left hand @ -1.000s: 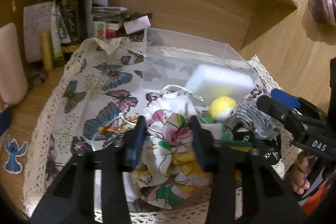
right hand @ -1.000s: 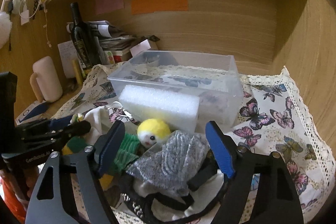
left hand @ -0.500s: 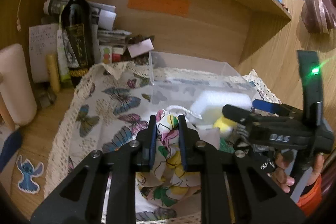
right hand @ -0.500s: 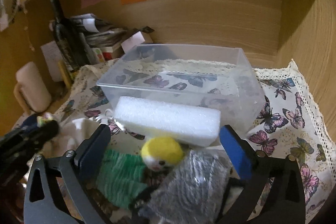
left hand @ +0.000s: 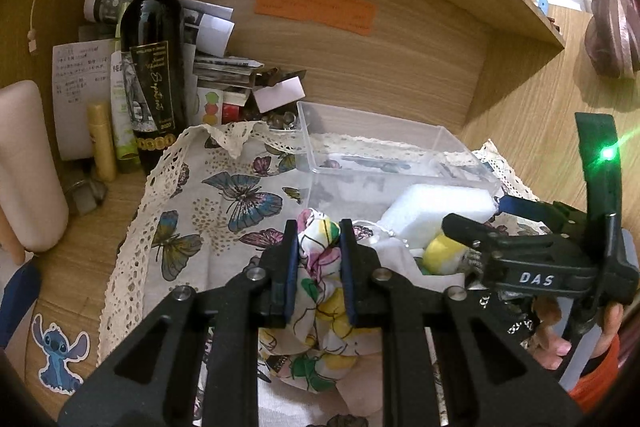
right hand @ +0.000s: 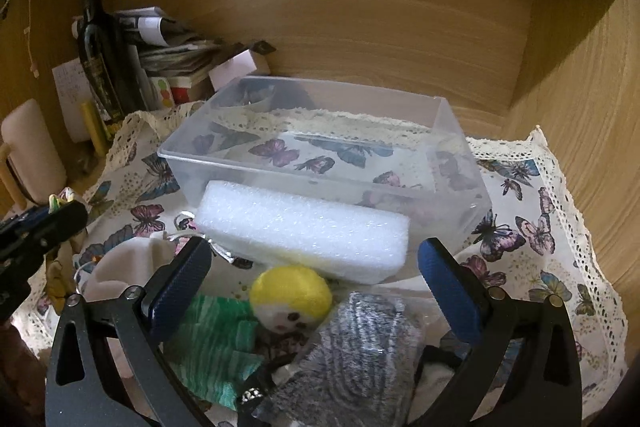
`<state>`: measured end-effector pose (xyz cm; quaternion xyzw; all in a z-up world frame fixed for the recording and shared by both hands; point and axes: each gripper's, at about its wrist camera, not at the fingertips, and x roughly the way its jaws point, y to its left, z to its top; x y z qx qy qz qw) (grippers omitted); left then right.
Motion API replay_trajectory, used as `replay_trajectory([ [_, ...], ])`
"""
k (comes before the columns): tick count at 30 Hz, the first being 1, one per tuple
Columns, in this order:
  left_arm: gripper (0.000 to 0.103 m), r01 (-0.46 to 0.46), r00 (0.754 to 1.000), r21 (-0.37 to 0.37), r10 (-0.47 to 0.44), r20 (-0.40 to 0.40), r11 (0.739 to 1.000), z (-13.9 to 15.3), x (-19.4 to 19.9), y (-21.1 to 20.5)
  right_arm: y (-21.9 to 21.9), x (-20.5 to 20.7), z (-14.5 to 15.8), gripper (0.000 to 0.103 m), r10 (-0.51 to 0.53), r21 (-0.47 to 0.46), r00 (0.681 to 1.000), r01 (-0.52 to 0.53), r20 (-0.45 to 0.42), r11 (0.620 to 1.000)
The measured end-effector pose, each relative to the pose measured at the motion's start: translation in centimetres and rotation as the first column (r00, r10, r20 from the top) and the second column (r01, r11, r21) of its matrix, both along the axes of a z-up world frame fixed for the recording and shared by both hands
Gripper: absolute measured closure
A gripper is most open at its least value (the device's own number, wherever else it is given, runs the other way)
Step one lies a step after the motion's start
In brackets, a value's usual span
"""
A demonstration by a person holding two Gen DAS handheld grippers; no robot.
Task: Organize soft objects
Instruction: 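Grasp the silver mesh scrubber with the right gripper while the left gripper lifts the pouch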
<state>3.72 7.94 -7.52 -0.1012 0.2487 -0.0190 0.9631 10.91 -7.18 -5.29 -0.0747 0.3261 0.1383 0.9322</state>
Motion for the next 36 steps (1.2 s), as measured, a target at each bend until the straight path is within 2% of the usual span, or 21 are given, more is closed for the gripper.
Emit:
replay_trajectory([
  [3,0.085,-0.004,1.0,0.003,0.004,0.003,1.0,0.0,0.0,0.1,-0.7,-0.6,0.2,0.0,0.004,-0.004,1.0,-0.004,0.007,1.0],
  [8,0.085,0.0,1.0,0.002,0.0,0.006,1.0,0.0,0.1,0.0,-3.0,-2.1,0.2,0.0,0.031,0.039,0.999,-0.03,-0.018,0.999],
  [16,0.085,0.018,0.999,0.028,-0.019,0.037,0.999,0.8,-0.5,-1.5,-5.5,-3.8,-0.7,0.002,-0.001,0.018,1.0,0.001,-0.03,1.0],
  [18,0.085,0.023,0.999,0.035,-0.024,0.039,0.999,1.0,-0.7,-1.9,-6.4,-3.1,-0.9,0.014,-0.002,0.052,0.999,0.004,-0.053,0.999],
  [20,0.085,0.026,0.999,0.046,-0.028,0.043,0.999,1.2,-0.8,-2.2,-6.6,-2.4,-1.2,0.042,0.028,0.068,0.996,-0.023,-0.086,0.997],
  [23,0.085,0.03,0.998,0.049,-0.032,0.046,0.998,1.5,-0.9,-2.6,-6.1,-0.8,-2.2,0.065,0.116,0.078,0.978,-0.103,-0.171,0.992],
  [25,0.085,0.029,0.998,0.053,-0.032,0.046,0.998,1.6,-1.0,-2.8,-5.6,-0.7,-2.7,0.073,0.15,0.069,0.971,-0.139,-0.186,0.988],
  [29,0.085,0.023,0.998,0.07,-0.027,0.048,0.997,2.0,-1.1,-3.1,-5.2,-1.6,-2.0,0.084,0.168,0.049,0.976,-0.163,-0.137,0.985],
  [36,0.085,0.037,0.997,0.084,-0.042,0.066,0.996,3.8,-0.8,-3.6,-6.2,-3.2,0.7,0.088,0.161,0.056,0.986,-0.158,-0.04,0.986],
])
